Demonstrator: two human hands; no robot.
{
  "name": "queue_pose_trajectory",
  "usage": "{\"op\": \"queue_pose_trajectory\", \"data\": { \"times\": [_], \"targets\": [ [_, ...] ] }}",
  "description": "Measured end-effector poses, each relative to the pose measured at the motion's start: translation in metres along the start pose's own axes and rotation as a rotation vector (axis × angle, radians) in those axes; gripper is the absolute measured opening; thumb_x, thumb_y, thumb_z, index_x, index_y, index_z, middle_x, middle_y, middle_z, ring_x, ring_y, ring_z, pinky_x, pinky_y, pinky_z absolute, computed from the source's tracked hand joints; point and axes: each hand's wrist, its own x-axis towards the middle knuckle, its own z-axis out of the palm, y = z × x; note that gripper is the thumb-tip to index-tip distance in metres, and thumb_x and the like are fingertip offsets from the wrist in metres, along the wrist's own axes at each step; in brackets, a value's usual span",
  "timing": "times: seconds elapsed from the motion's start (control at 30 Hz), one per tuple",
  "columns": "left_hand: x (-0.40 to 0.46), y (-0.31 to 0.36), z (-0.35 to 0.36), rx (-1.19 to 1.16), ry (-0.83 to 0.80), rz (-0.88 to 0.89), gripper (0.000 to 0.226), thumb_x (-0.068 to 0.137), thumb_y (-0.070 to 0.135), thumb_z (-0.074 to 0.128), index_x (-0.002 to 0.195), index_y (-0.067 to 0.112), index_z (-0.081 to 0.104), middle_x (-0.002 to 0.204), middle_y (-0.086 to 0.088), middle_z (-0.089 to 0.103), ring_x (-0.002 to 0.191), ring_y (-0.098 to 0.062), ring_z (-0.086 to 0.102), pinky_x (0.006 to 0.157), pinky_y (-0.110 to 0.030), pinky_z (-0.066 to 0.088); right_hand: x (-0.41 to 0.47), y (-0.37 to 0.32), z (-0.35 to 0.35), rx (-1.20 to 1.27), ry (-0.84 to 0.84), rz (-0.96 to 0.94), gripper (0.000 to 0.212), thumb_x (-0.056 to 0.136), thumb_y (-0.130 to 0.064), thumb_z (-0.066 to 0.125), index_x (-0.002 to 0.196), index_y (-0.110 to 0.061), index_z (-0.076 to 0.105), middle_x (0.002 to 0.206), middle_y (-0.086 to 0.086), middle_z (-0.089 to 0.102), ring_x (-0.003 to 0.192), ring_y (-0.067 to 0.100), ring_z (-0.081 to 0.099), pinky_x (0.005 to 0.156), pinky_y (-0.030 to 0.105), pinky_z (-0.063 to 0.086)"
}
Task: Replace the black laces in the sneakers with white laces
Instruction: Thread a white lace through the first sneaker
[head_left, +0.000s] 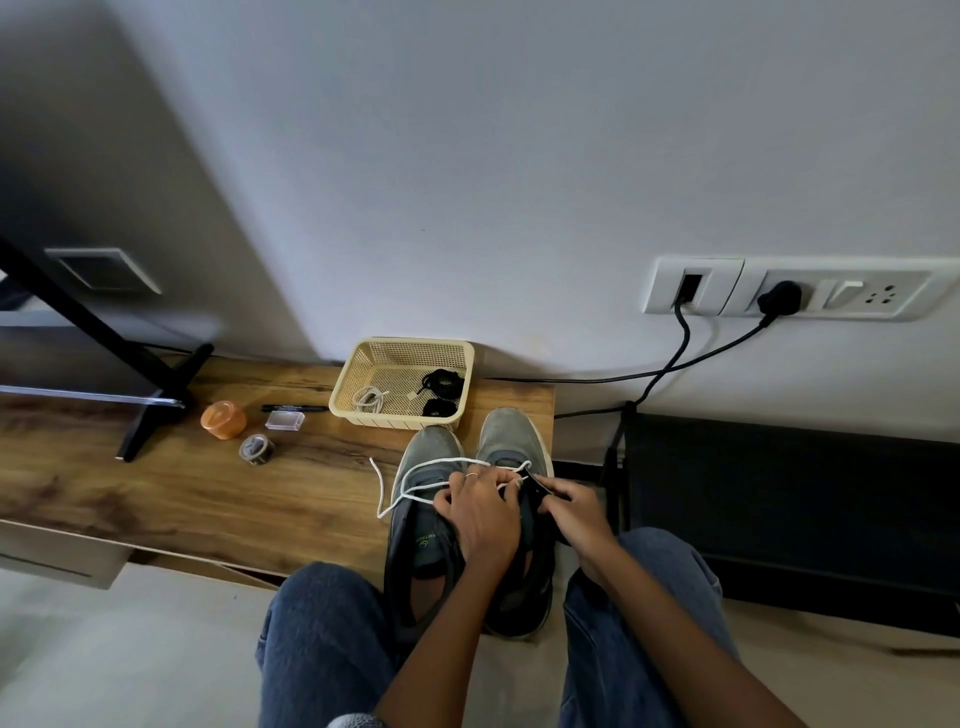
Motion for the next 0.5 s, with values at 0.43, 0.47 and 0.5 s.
{"op": "queue_pose_trajectory", "data": {
  "times": [0.43,0.47,0.5],
  "targets": [
    [-0.0019,0.0015,-0.0003,0.017,-0.023,0.012,0.012,0.092,0.038,0.058,0.095,0.032,0.068,0.107,0.009,0.064,0.112,-0.013,0.044,0.094,-0.034,0.016,0.0019,0.0014,0.0005,-0.083,-0.015,-0.035,0.039,0.085,0.0,0.052,0.116,-0.019,0.067,0.1,-0.003,0.068,0.094,0.009,0.062,0.078,0.021,0.05],
    [-0.0017,0.0021,-0.0006,0.026,-0.033,0.011,0.013,0.093,0.038,0.057,0.096,0.032,0.068,0.106,0.009,0.064,0.112,-0.012,0.044,0.094,-0.034,0.016,0.0022,0.0019,0.0006,-0.11,-0.018,-0.043,0.039,0.085,-0.001,0.052,0.117,-0.019,0.067,0.102,-0.003,0.068,0.097,0.011,0.062,0.084,0.025,0.052],
    [-0.0014,0.0026,-0.0004,0.035,-0.043,0.01,0.013,0.093,0.038,0.057,0.096,0.032,0.068,0.106,0.01,0.064,0.112,-0.012,0.043,0.093,-0.033,0.016,0.0029,0.0026,0.0007,-0.138,-0.02,-0.053,0.038,0.086,-0.003,0.053,0.117,-0.019,0.067,0.104,-0.002,0.068,0.1,0.013,0.062,0.088,0.029,0.052]
  ]
}}
